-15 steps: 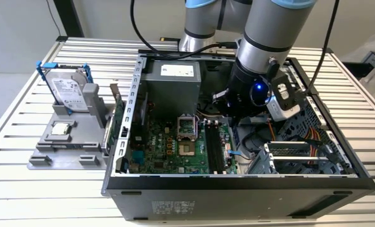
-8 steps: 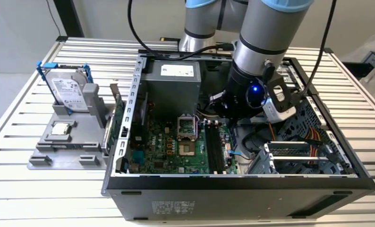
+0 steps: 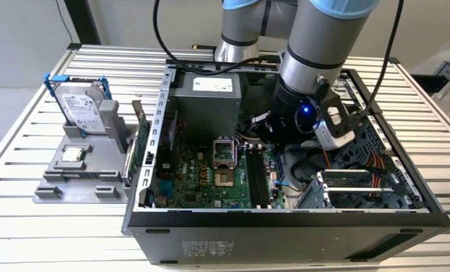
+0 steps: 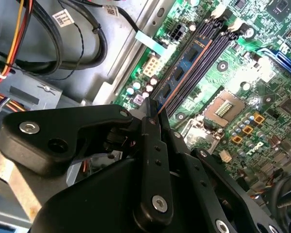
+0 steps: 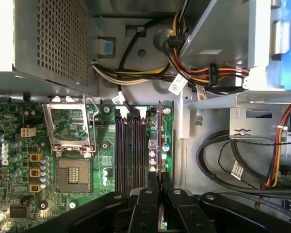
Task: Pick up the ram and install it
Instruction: 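Insert the ram into the slot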
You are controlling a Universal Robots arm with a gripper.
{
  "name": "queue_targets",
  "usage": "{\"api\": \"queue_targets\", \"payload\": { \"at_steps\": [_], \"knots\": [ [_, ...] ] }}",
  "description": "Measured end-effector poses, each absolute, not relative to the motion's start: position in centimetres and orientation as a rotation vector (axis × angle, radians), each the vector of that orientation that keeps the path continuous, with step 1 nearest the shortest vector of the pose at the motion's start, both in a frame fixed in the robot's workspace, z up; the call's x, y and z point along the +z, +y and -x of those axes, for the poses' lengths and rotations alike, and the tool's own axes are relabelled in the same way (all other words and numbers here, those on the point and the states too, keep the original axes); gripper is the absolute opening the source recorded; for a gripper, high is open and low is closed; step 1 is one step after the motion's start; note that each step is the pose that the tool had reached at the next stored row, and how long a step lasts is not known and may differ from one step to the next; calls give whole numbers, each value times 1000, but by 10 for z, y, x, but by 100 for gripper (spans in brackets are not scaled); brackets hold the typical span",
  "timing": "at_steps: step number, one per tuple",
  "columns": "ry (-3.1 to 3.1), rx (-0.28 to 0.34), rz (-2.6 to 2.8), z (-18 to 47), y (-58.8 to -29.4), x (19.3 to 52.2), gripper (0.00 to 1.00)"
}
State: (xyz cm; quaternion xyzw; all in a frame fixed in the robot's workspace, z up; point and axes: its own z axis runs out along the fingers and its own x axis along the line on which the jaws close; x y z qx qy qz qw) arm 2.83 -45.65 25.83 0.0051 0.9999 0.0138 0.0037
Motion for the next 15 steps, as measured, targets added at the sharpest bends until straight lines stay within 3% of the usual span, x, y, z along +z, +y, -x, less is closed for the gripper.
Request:
{"api": "queue_targets", "payload": {
  "at_steps": [15],
  "knots": [
    [3136,43,-16,-28,-464,255,0]
  ]
}}
